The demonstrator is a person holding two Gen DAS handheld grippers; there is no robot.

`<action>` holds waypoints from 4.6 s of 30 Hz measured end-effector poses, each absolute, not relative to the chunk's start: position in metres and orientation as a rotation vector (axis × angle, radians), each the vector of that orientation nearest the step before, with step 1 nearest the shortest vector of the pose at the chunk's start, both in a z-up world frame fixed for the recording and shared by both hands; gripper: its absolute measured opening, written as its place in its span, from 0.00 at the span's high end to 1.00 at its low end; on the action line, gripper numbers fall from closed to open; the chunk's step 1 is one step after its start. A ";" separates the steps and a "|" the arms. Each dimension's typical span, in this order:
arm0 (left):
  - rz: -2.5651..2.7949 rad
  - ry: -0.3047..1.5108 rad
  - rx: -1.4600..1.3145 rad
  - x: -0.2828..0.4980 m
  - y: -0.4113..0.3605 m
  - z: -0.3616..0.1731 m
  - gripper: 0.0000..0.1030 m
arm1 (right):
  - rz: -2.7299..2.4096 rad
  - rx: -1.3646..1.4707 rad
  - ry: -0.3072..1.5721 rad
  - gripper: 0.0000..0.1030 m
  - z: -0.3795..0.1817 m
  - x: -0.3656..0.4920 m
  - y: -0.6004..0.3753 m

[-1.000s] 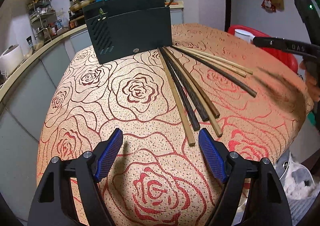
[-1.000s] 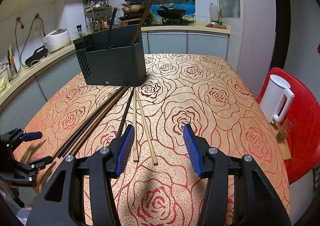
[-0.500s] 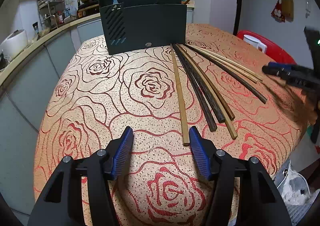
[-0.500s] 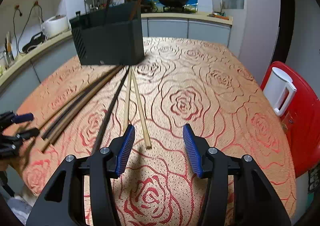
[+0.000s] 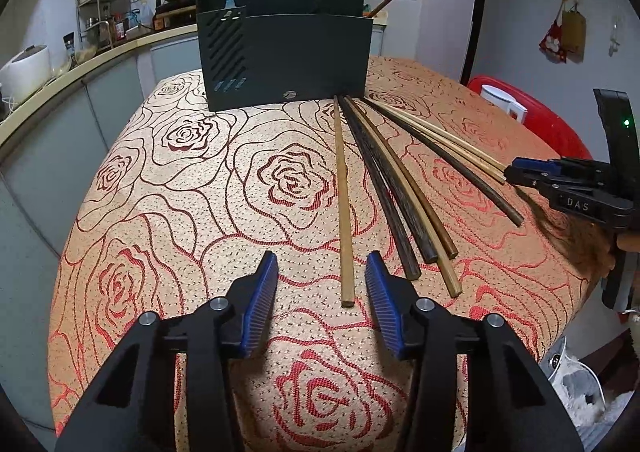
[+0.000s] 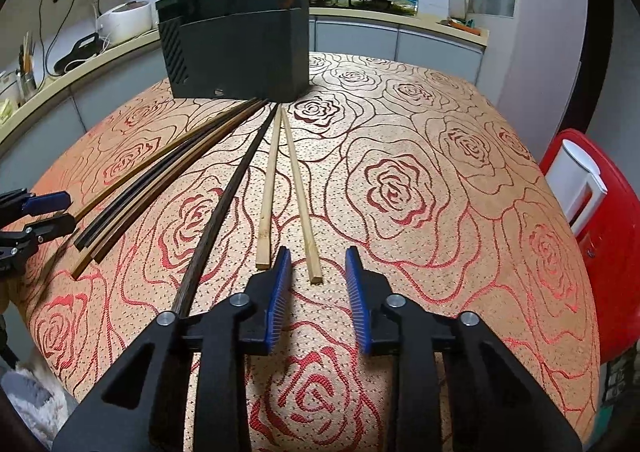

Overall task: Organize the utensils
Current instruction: 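Move both open tools back down to the remaining chopsticks, then grasp a light wooden chopstick with the left tool while the right tool grasps another, then lift both light chopsticks and carry them over the black holder, then drop the chopsticks into the holder by opening both tools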

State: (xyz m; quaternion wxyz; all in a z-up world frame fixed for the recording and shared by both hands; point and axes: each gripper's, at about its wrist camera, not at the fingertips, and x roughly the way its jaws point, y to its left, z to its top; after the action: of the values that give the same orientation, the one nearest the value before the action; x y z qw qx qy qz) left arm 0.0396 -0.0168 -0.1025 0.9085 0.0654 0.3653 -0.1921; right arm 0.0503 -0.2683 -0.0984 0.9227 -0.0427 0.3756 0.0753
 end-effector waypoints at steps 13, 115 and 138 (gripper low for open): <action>-0.428 0.758 0.069 0.044 -0.012 -0.103 0.93 | 0.178 -0.055 0.778 0.91 -0.098 0.054 -0.267; -0.284 0.475 0.113 0.265 -0.063 0.154 0.94 | 0.276 0.097 0.597 0.94 0.128 0.235 -0.247; -0.273 0.436 0.060 0.233 -0.032 0.155 0.32 | 0.240 0.153 0.576 0.53 0.124 0.221 -0.262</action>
State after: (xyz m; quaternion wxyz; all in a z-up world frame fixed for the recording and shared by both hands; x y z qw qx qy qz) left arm 0.2326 -0.0324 0.1552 0.9666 0.0299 0.2157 -0.1350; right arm 0.2211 -0.2616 0.1242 0.9488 0.0752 0.2831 0.1182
